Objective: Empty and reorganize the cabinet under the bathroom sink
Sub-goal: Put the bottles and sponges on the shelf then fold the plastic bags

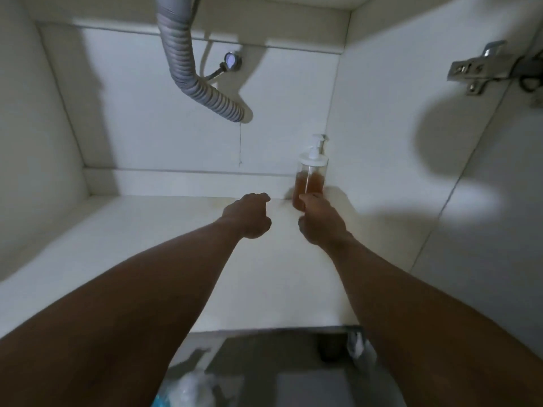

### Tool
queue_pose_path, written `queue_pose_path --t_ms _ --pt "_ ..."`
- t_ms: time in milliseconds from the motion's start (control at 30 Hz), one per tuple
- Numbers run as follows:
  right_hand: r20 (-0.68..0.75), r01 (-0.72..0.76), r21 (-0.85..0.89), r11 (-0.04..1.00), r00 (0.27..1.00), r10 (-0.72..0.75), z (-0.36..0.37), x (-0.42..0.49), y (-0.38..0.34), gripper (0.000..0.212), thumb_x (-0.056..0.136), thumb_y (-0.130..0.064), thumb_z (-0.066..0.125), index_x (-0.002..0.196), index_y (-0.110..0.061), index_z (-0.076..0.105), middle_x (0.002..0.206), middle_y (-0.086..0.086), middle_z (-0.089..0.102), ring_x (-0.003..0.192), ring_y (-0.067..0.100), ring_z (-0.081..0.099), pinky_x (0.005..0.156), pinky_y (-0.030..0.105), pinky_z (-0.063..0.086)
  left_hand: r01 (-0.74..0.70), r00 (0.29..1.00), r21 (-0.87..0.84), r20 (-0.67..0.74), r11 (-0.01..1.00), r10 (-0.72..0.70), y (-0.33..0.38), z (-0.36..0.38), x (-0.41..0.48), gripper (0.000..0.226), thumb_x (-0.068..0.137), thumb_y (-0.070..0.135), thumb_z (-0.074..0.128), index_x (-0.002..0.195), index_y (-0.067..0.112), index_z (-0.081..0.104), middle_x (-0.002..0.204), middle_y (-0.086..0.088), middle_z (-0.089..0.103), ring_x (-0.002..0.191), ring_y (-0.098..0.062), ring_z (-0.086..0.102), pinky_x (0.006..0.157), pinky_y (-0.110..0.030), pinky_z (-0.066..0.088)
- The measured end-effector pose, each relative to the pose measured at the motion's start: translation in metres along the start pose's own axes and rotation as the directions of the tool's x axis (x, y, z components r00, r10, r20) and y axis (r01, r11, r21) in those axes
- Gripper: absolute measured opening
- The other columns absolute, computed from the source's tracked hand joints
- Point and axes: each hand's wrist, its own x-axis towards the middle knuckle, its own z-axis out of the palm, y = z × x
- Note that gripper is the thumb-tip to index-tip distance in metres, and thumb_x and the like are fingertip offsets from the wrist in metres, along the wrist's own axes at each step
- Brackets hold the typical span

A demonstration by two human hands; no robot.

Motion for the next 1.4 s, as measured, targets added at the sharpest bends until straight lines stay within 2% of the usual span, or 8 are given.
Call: queue_pose_path --t_ms 233,433,567,700,833,1067,1200,1400 --pt "-0.057 0.004 0.126 0.992 0.998 0.003 0.042 -0.135 -0.052 0.020 0.092 -0.013 0.056 0.110 -0.017 0.065 0.109 0.002 0.067 0.095 0.021 0.064 0.082 0.032 0.054 0.135 0.967 -0.236 -0.180 0.962 -0.179 -0.015 0.017 -0.131 0.027 0.090 0.036 0.055 0.115 0.030 0.062 0.103 0.005 0.070 0.093 -0.019 0.065 0.083 -0.036 0.055" --pt "0.063 0.053 0.261 0.964 0.995 -0.072 0.092 -0.226 -0.086 0.014 0.094 -0.019 0.051 0.097 -0.020 0.065 0.097 -0.001 0.063 0.081 0.015 0.062 0.071 0.025 0.052 0.244 0.874 -0.388 -0.308 0.889 -0.375 -0.057 0.049 -0.234 0.010 0.089 0.038 0.058 0.088 0.029 0.062 0.067 0.014 0.060 0.067 -0.014 0.063 0.062 -0.029 0.054" --pt "0.108 -0.049 0.340 0.939 0.994 0.013 0.110 -0.256 -0.092 0.016 0.096 -0.023 0.049 0.103 -0.023 0.064 0.096 -0.006 0.063 0.076 0.004 0.052 0.060 0.007 0.033 0.350 0.858 -0.390 -0.231 0.852 -0.459 -0.089 0.076 -0.280 0.012 0.087 0.036 0.060 0.093 0.027 0.066 0.068 0.011 0.063 0.064 -0.009 0.061 0.060 -0.028 0.054" --pt "0.321 -0.201 0.377 0.904 0.944 0.076 0.132 -0.272 -0.086 0.034 0.090 -0.024 0.059 0.123 -0.027 0.055 0.112 -0.004 0.061 0.094 0.013 0.060 0.075 0.025 0.051 0.428 0.883 -0.279 -0.075 0.860 -0.464 -0.121 0.096 -0.310 0.024 0.085 0.037 0.061 0.106 0.027 0.067 0.088 0.011 0.067 0.080 -0.012 0.063 0.070 -0.029 0.054" --pt "0.529 -0.309 0.439 0.844 0.848 0.035 0.157 -0.283 -0.082 0.072 0.080 -0.018 0.073 0.143 -0.026 0.039 0.138 -0.003 0.046 0.118 0.019 0.054 0.098 0.040 0.051 0.519 0.855 -0.075 0.055 0.851 -0.516 -0.152 0.106 -0.319 0.055 0.081 0.047 0.065 0.129 0.024 0.057 0.129 -0.005 0.058 0.116 -0.026 0.055 0.093 -0.042 0.050" --pt "0.610 -0.351 0.540 0.765 0.790 -0.068 0.168 -0.267 -0.088 0.101 0.068 -0.013 0.085 0.151 -0.022 0.029 0.148 0.001 0.042 0.134 0.023 0.043 0.106 0.043 0.045 0.555 0.822 -0.125 0.236 0.822 -0.519 -0.165 0.127 -0.315 0.070 0.073 0.044 0.079 0.131 0.018 0.050 0.121 -0.008 0.060 0.105 -0.025 0.062 0.087 -0.038 0.055" --pt "0.659 -0.321 0.496 0.807 0.744 -0.109 0.174 -0.262 -0.086 0.099 0.072 -0.015 0.084 0.152 -0.022 0.026 0.142 -0.006 0.046 0.131 0.015 0.044 0.102 0.025 0.040 0.544 0.822 -0.060 0.240 0.837 -0.517 -0.169 0.132 -0.310 0.073 0.069 0.041 0.084 0.130 0.019 0.049 0.123 -0.006 0.056 0.105 -0.024 0.060 0.087 -0.038 0.054" --pt "0.640 -0.346 0.537 0.769 0.762 -0.104 0.184 -0.264 -0.082 0.084 0.070 -0.013 0.084 0.140 -0.025 0.041 0.128 -0.008 0.054 0.118 0.017 0.055 0.093 0.030 0.051 0.610 0.773 -0.104 0.298 0.786 -0.561 -0.179 0.137 -0.301 0.095 0.061 0.038 0.090 0.142 0.018 0.045 0.135 -0.006 0.054 0.116 -0.025 0.057 0.095 -0.038 0.051"
